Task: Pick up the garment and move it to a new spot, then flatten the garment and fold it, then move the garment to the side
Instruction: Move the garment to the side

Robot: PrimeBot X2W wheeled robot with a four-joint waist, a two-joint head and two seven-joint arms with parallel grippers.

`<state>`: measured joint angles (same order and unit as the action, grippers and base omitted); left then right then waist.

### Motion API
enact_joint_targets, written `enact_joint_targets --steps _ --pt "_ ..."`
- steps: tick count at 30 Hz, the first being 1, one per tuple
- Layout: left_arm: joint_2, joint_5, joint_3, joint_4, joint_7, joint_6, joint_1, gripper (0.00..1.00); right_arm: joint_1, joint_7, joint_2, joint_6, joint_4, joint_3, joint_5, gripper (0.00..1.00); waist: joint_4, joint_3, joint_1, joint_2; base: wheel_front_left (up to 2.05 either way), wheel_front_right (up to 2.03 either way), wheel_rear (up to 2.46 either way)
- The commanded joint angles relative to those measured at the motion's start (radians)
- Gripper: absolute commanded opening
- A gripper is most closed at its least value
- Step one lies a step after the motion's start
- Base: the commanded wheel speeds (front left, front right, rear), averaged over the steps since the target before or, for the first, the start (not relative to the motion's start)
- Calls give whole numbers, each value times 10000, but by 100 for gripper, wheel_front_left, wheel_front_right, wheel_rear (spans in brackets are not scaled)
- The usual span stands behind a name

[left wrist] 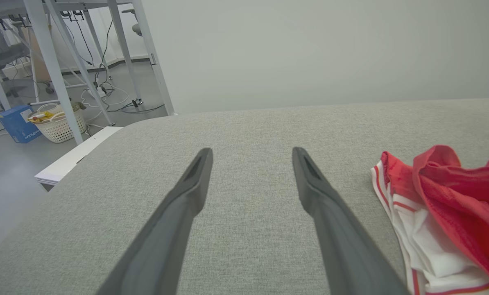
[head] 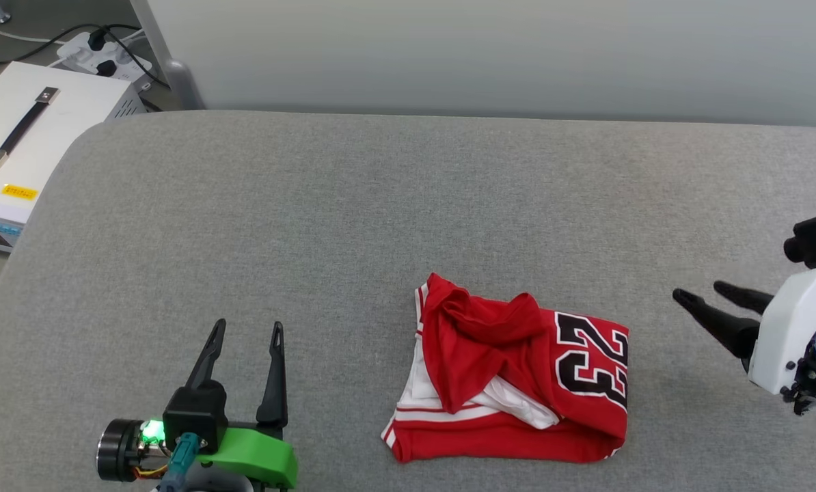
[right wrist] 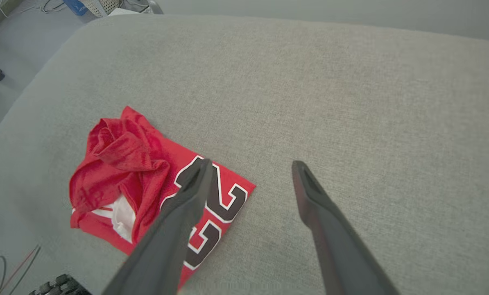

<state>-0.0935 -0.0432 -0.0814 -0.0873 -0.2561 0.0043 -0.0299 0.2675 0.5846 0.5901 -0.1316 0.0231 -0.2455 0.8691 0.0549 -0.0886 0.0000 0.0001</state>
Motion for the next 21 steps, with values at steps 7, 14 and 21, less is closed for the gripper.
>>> enact_joint_targets --steps 7,14,21 --pt "125 85 -80 -12 -57 -34 468 100 64 1475 -369 9 936 -388 1084 100 258 -492 0 -1 0 0 0" --pt "185 116 -174 -41 -57 -41 786 100 320 1558 -1138 9 1747 -936 1392 100 471 -936 0 -1 0 0 0" --pt "211 157 -220 -82 -57 -50 967 100 311 1045 -1553 9 2571 -1980 1285 100 601 -1172 0 -1 0 0 0"
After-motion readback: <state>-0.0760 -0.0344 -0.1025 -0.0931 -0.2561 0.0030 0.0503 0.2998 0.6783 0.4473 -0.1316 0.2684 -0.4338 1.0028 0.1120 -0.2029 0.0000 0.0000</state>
